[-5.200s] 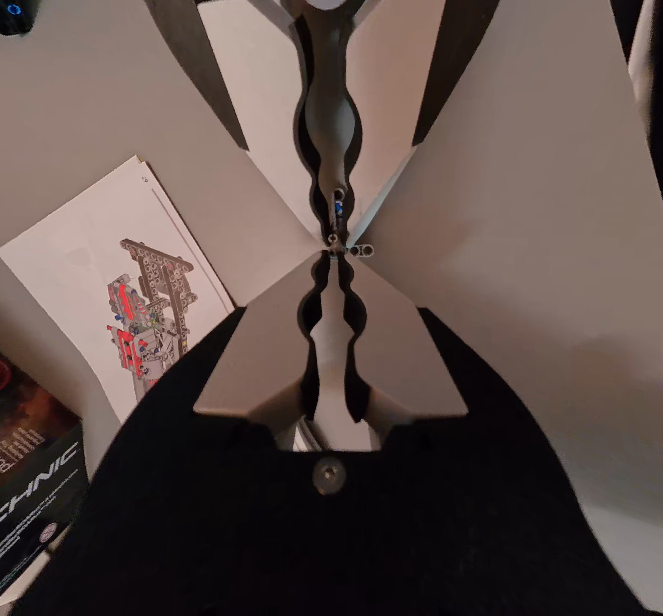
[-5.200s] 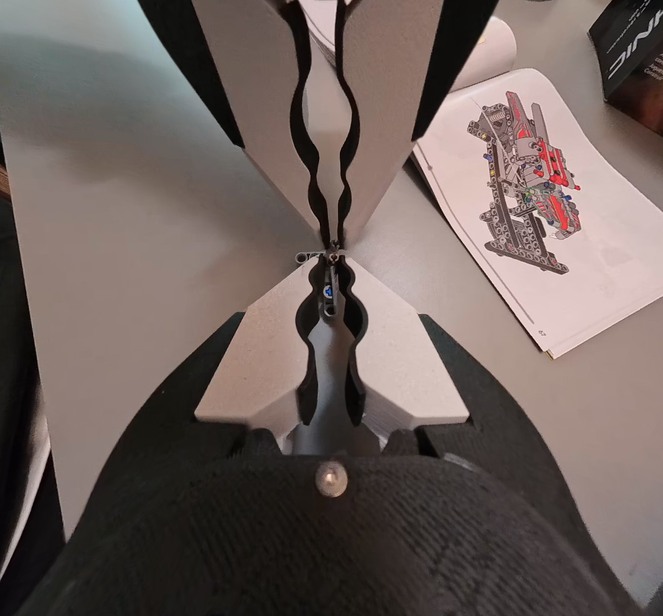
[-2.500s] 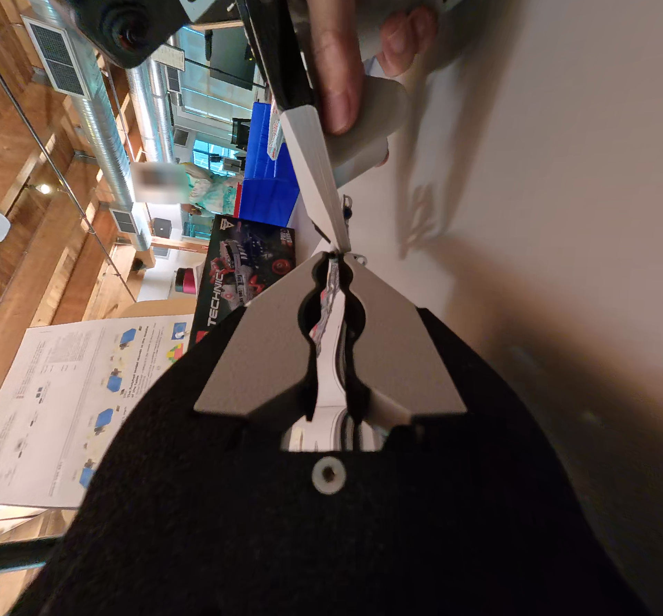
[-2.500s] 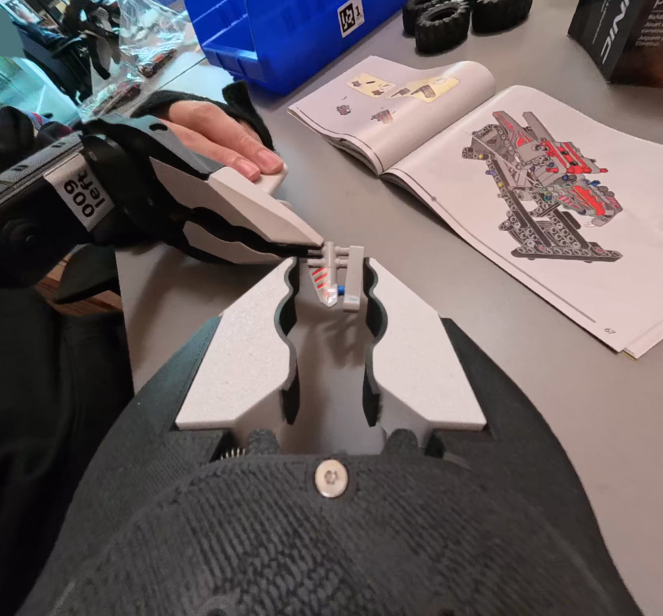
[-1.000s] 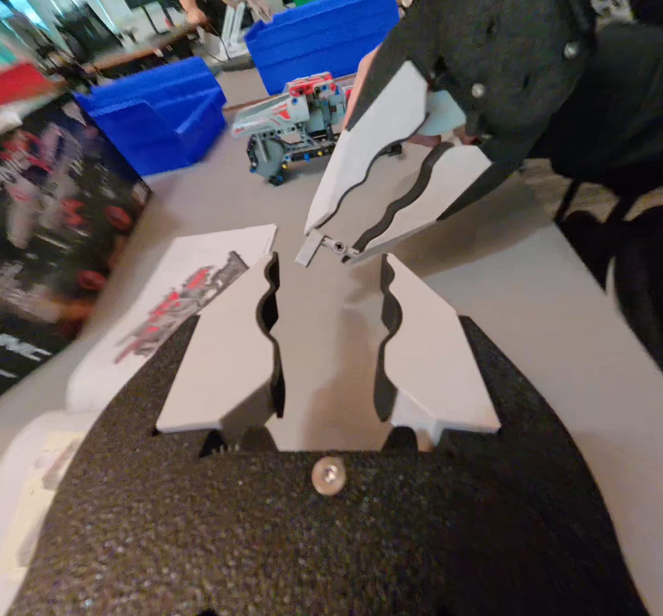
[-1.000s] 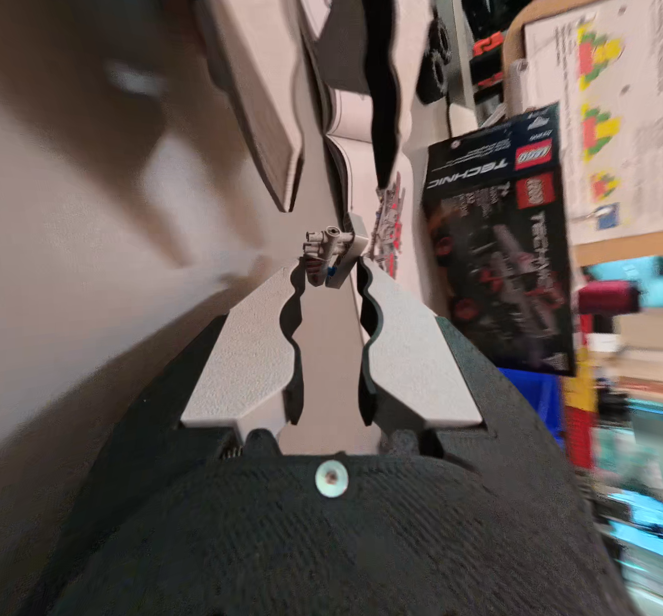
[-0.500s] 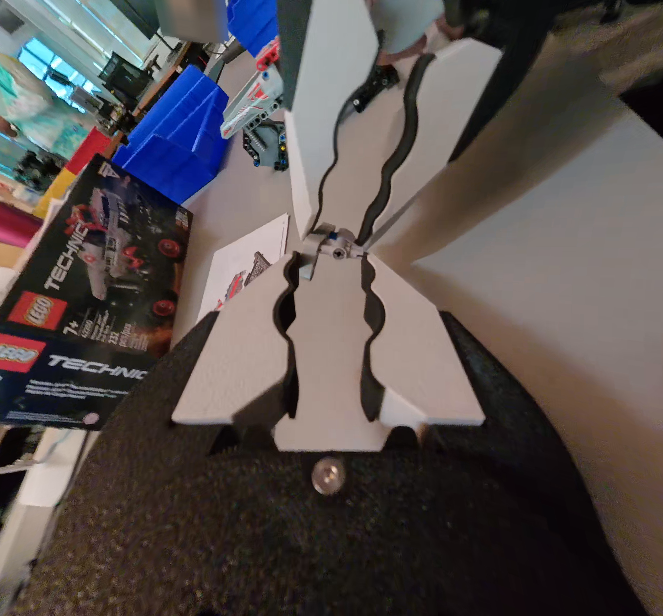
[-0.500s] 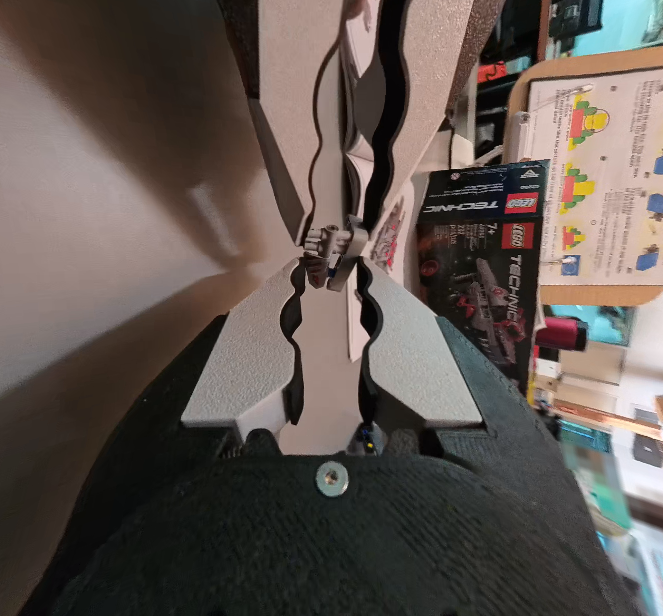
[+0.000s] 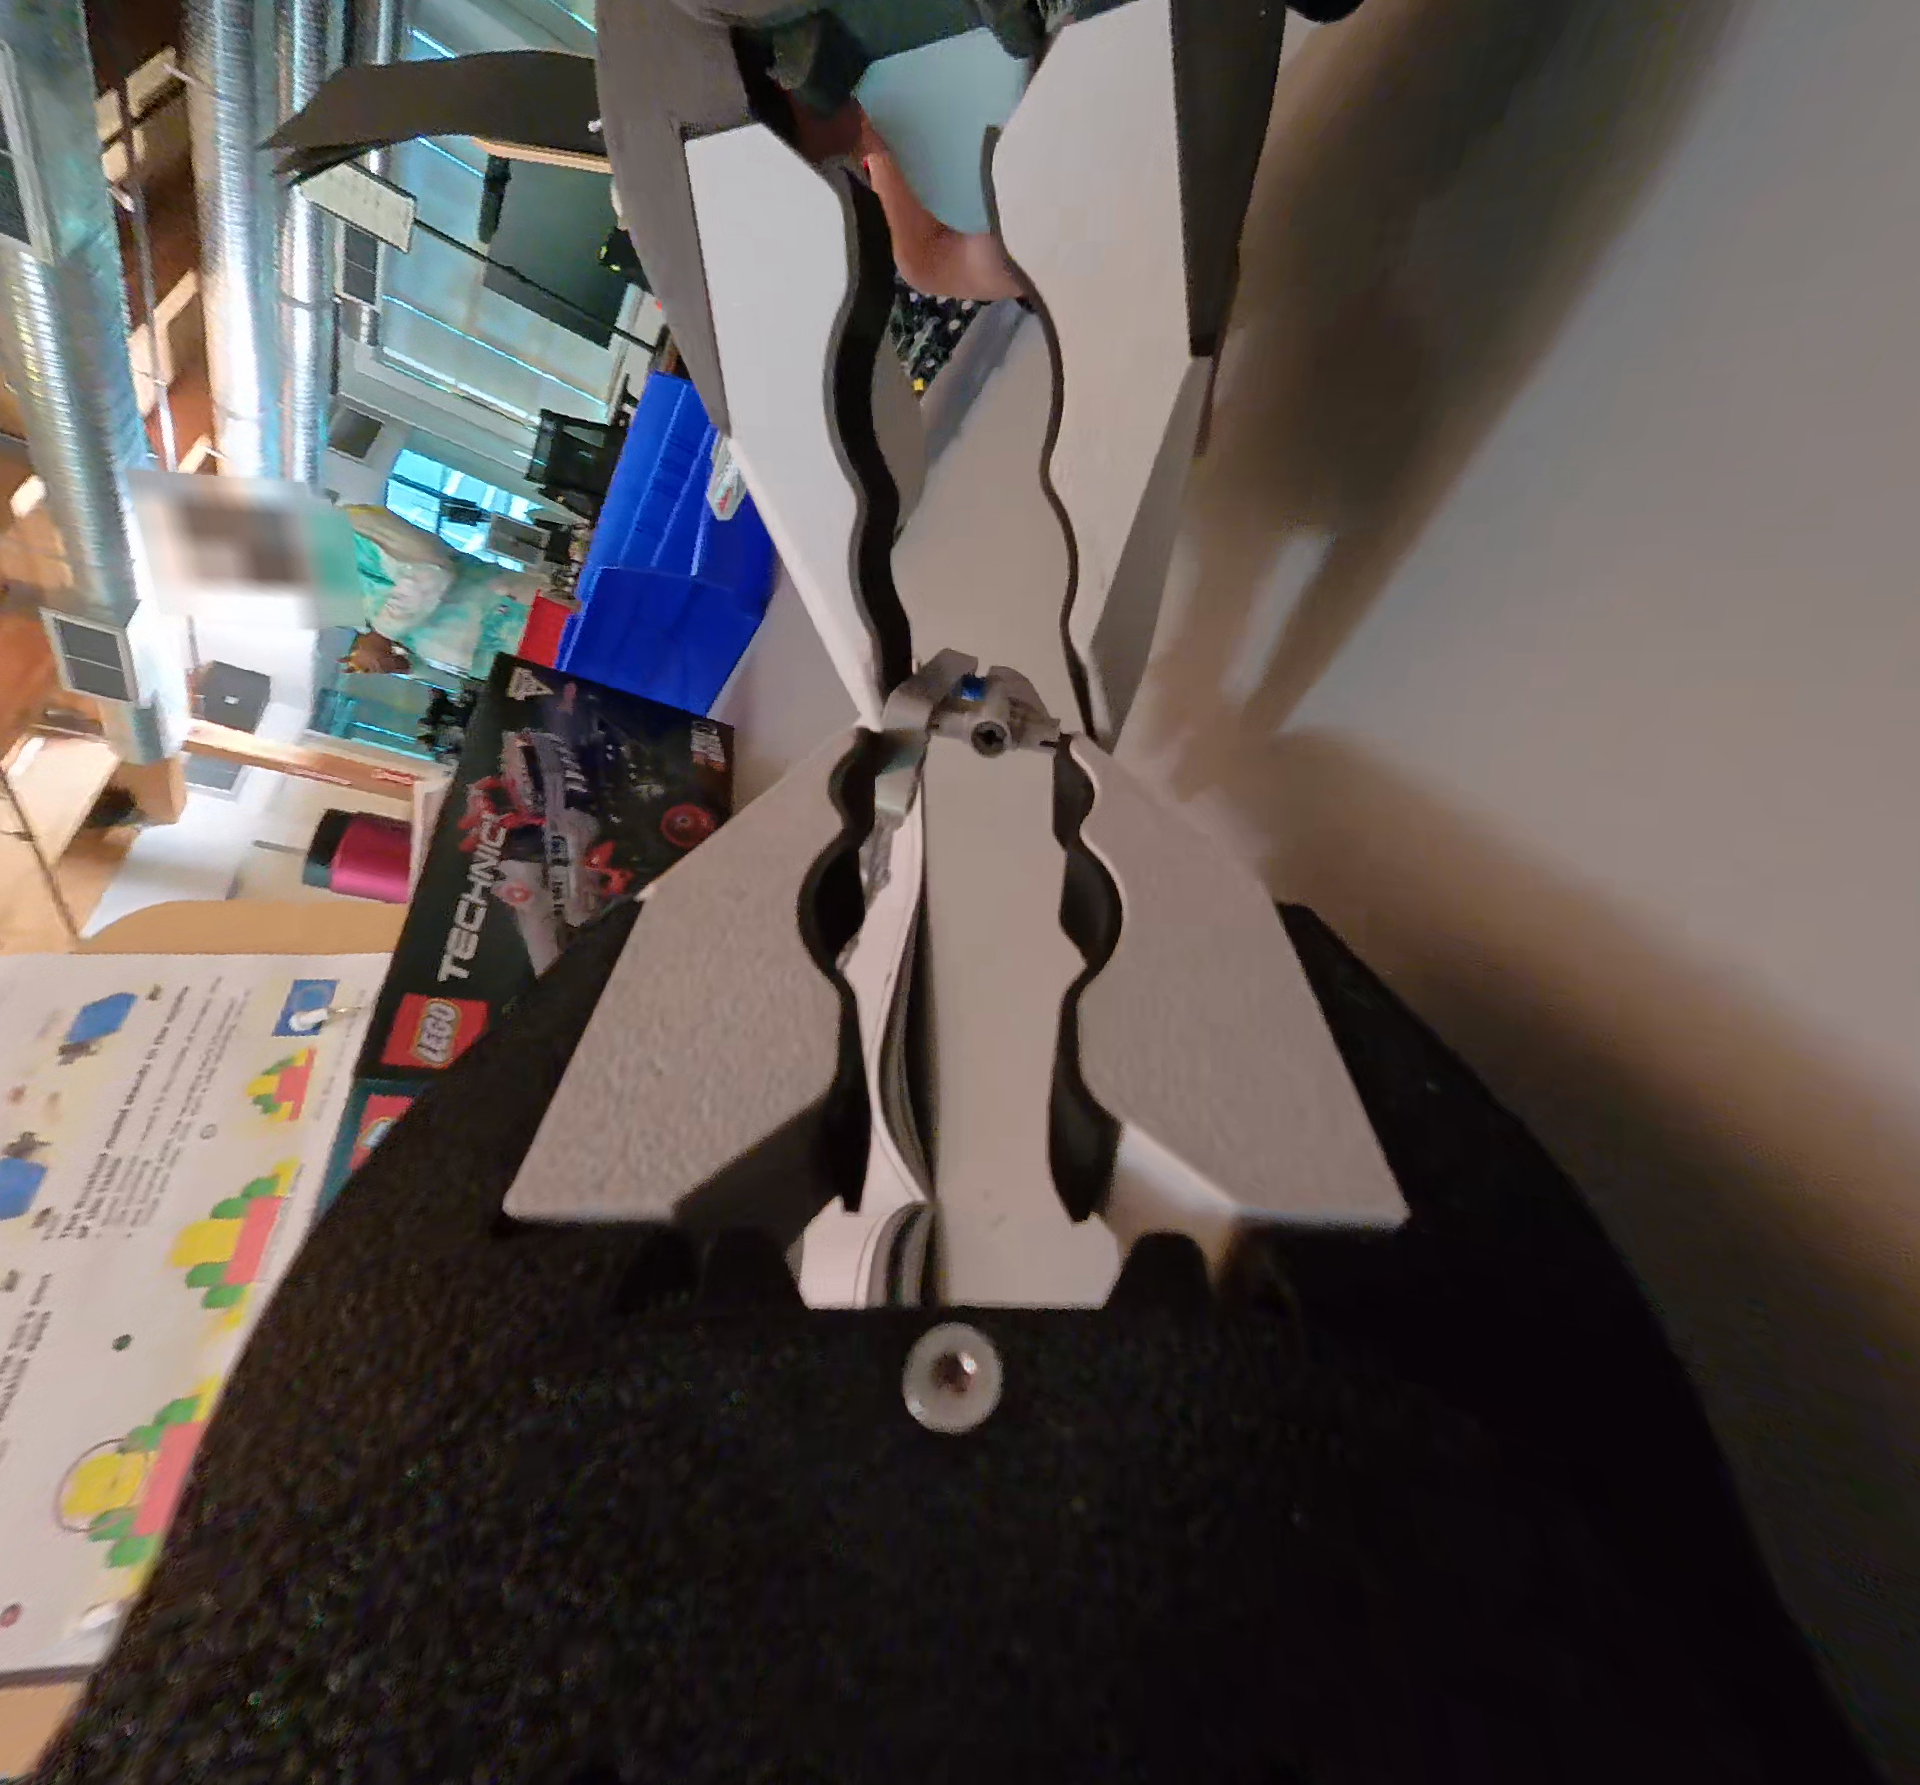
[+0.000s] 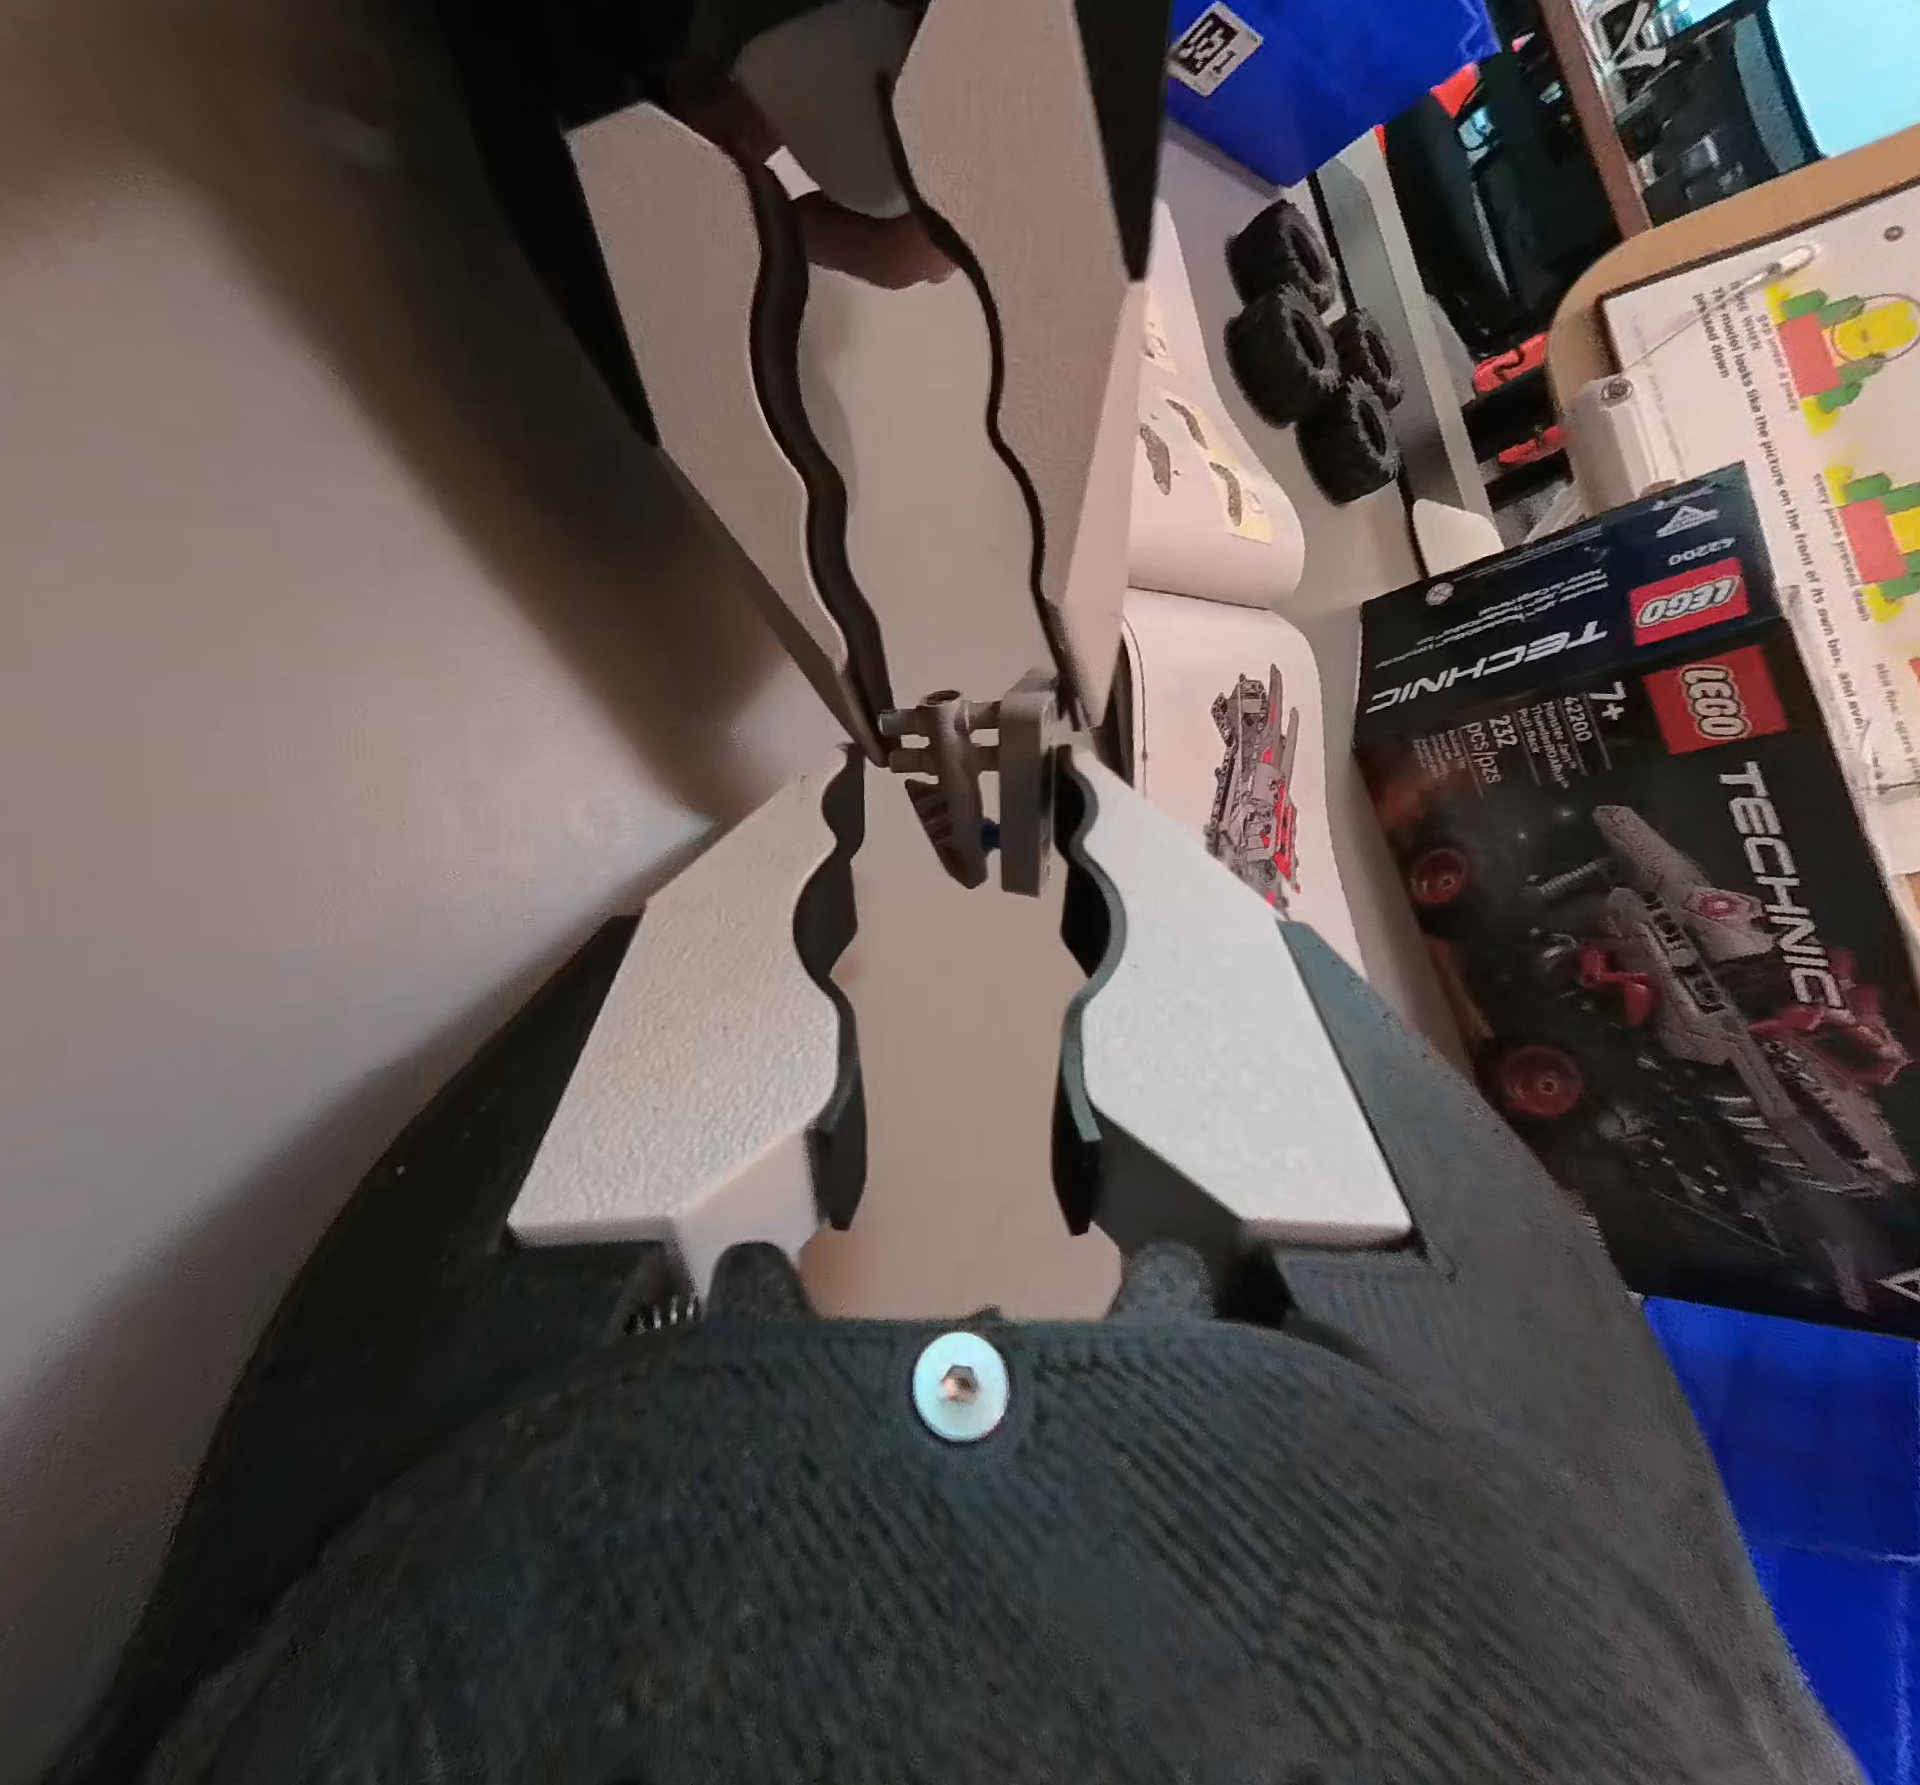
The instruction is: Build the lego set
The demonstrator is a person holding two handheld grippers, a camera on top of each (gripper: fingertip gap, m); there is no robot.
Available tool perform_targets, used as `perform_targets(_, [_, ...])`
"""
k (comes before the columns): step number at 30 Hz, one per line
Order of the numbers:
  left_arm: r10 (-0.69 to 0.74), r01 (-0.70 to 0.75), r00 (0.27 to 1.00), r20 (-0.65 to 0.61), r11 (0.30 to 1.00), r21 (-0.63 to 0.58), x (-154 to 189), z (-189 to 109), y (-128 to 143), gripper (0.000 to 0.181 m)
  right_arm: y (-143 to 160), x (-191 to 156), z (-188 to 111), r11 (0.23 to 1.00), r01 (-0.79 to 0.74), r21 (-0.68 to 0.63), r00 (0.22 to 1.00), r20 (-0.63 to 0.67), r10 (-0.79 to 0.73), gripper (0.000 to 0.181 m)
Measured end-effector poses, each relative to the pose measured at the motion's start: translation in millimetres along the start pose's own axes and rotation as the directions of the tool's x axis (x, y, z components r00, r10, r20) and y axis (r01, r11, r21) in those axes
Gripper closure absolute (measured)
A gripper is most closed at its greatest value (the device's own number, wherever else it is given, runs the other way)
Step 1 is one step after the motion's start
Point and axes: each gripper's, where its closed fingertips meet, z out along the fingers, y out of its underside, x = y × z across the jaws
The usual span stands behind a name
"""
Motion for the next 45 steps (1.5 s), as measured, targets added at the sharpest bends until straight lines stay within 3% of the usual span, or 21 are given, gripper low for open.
perform_targets(1, [0.020, -0.020, 1.000, 0.008, 1.000, 0.000, 0, -1, 0, 0.149, 0, 1, 1, 1.000, 0.021, -0.002, 1.000, -0.018, -0.021, 0.147])
perform_targets(7, [0.182, -0.186, 0.972, 0.151, 0.982, 0.014, -17, -10, -10, 0.150, 1, 16, -2, 0.992, 0.129, -0.004, 0.975, -0.182, -0.128, 0.146])
perform_targets(10, [0.288, -0.295, 0.933, 0.216, 0.955, 0.000, -21, -13, -16, 0.150, -12, 20, -8, 0.985, 0.163, 0.062, 0.961, -0.237, -0.144, 0.150])
perform_targets(15, [0.425, -0.439, 0.854, 0.299, 0.898, -0.023, -27, -20, -28, 0.150, -22, 27, -14, 0.953, 0.303, 0.016, 0.896, -0.345, -0.279, 0.153])
perform_targets(24, [0.398, -0.448, 0.799, 0.452, 0.894, 0.005, -46, -35, -40, 0.149, -47, 39, -31, 0.874, 0.477, -0.095, 0.751, -0.471, -0.462, 0.154])
perform_targets(32, [0.386, -0.444, 0.791, 0.474, 0.896, 0.013, -49, -39, -43, 0.149, -54, 41, -35, 0.837, 0.530, -0.136, 0.689, -0.507, -0.518, 0.153])
perform_targets(39, [0.369, -0.419, 0.818, 0.442, 0.908, 0.018, -46, -35, -39, 0.146, -52, 40, -33, 0.842, 0.523, -0.132, 0.701, -0.495, -0.513, 0.154])
perform_targets(45, [0.239, -0.260, 0.928, 0.286, 0.965, 0.040, -32, -21, -25, 0.151, -33, 32, -21, 0.926, 0.376, -0.032, 0.863, -0.353, -0.362, 0.154])
